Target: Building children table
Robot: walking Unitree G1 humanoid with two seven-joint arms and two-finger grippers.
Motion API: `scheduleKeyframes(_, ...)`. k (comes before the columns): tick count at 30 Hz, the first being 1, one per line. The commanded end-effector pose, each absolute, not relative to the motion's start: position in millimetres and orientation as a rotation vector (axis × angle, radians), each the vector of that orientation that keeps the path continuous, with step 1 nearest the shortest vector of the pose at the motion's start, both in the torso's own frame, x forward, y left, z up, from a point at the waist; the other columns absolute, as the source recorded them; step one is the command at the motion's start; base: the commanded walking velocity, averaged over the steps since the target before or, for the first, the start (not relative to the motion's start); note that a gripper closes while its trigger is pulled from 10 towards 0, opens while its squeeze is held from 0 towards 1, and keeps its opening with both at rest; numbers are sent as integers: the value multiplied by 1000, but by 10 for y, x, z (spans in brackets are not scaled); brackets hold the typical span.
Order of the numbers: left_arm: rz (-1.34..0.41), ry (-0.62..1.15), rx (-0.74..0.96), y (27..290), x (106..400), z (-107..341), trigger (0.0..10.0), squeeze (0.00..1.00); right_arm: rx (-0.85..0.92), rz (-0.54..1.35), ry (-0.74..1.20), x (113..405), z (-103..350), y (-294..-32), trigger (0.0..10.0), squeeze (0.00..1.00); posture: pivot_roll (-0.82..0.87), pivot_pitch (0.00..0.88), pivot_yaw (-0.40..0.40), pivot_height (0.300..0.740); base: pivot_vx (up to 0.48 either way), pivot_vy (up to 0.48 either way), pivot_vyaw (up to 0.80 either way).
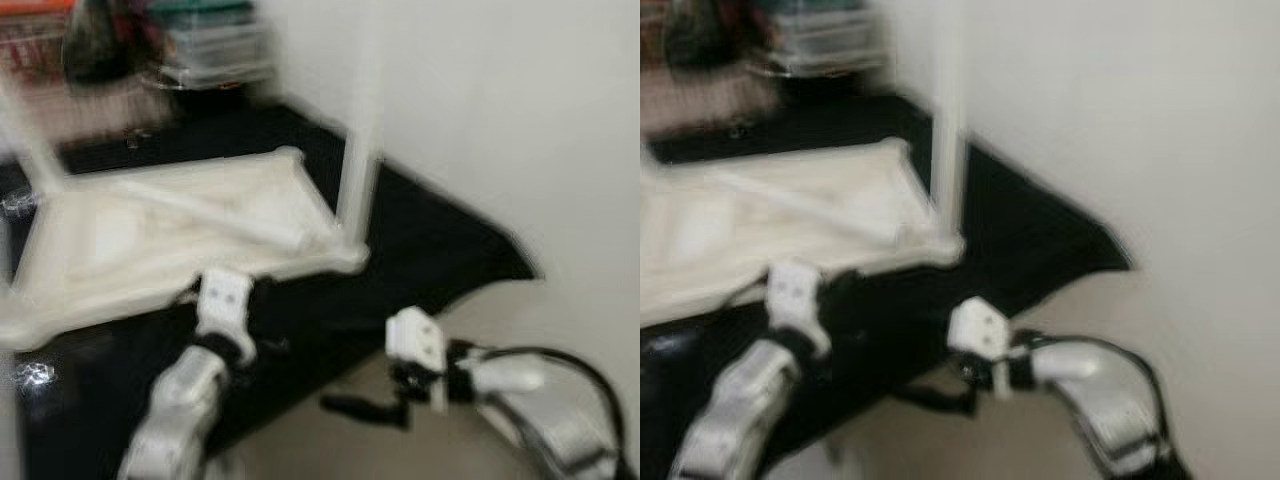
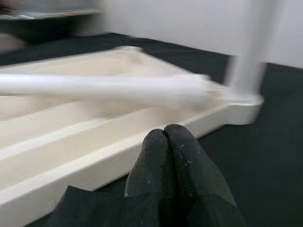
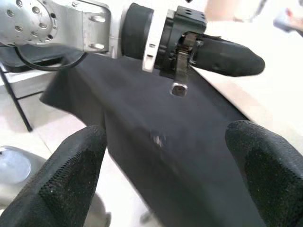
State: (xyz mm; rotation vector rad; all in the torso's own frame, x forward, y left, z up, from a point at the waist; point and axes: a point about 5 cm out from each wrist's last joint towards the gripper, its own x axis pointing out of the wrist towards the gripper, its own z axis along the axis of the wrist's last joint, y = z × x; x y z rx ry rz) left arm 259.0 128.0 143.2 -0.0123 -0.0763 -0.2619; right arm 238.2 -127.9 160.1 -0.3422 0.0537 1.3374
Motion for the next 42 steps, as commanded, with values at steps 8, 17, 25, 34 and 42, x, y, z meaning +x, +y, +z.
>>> scheduleKeyframes(8,-259,-71,-2,1259,2571,1425,10000,0,-366,1297,45,2412,1585,-1270,10000,0,-57,58,-43,740,0,0,800)
scheduleKeyframes(17,-251,-58,-4,1270,2570,1405,10000,0,-429,1202,17,2517,1572,-1280,10000,0,-58,55,-41,740,0,0,800)
scheduleKeyframes(25,-252,-46,5,1264,2572,1390,10000,0,-498,942,4,2768,1548,-1357,10000,0,-57,50,-47,740,0,0,595)
scheduleKeyframes(34,-278,-25,-3,1244,2552,1363,10000,0,-490,826,22,2787,1462,-1404,10000,0,-60,49,-49,740,0,-352,0)
scheduleKeyframes(42,-280,-22,-5,1240,2560,1366,10000,0,-531,796,54,2791,1383,-1444,10000,0,-68,53,-43,740,0,-469,0)
